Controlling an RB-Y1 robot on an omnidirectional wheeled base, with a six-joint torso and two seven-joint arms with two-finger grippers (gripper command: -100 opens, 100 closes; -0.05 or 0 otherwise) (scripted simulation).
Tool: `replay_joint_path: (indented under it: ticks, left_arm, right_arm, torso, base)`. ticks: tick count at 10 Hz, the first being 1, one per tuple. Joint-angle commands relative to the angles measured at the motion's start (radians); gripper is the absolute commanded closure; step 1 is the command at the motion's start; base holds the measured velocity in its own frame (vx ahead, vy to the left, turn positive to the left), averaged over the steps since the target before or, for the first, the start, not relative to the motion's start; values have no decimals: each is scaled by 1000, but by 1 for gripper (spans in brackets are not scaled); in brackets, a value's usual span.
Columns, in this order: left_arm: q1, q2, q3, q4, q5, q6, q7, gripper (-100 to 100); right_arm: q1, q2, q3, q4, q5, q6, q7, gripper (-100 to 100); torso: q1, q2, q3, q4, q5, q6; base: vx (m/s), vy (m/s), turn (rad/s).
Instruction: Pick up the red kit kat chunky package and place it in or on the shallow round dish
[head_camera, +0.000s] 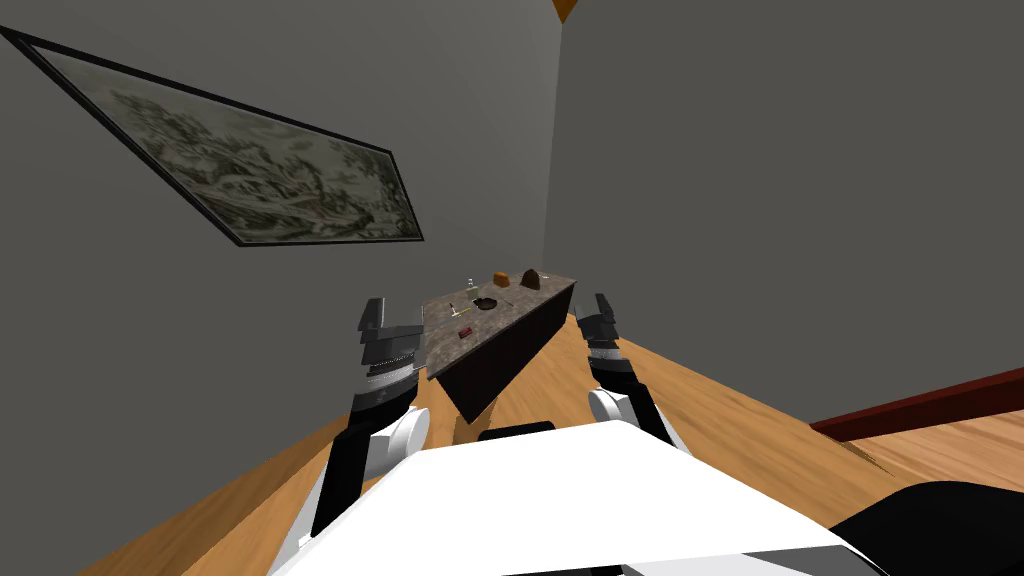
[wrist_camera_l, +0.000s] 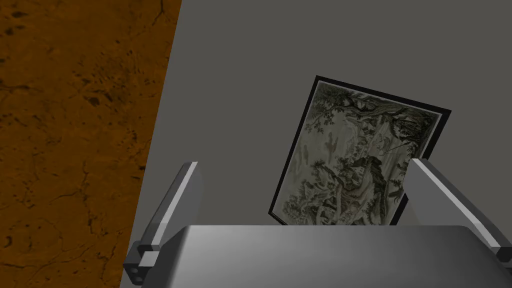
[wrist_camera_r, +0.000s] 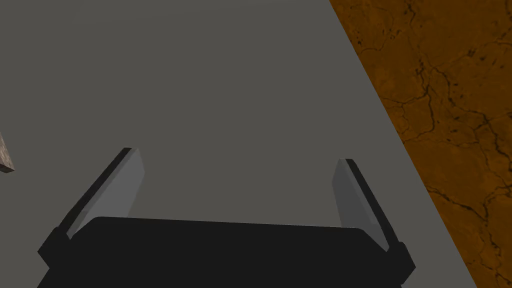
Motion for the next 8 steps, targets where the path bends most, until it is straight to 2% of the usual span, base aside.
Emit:
replay_joint_path:
  ticks: [1, 5, 6, 8]
  left_arm:
    - [-11, 42, 0, 1, 29, 31, 4, -100]
    - [-53, 122, 1, 5, 131, 134, 22, -100]
    - [-53, 122, 1, 5, 131, 147, 22, -100]
    - [-84, 166, 3, 11, 198, 212, 36, -100]
  right_arm:
    - [0, 0, 0, 0, 0, 0, 0, 0]
    - [0, 0, 0, 0, 0, 0, 0, 0]
    - [0, 0, 0, 0, 0, 0, 0, 0]
    - [0, 0, 0, 0, 0, 0, 0, 0]
  torso:
    - [0, 0, 0, 0, 0, 0]
    - [-3, -1, -1, 0, -1, 0]
    - [-3, -2, -1, 0, -1, 0]
    - [-2, -1, -1, 0, 0, 0]
  base:
    - [3, -12, 16]
    - [18, -43, 17]
    - [16, -28, 5]
    - [21, -36, 16]
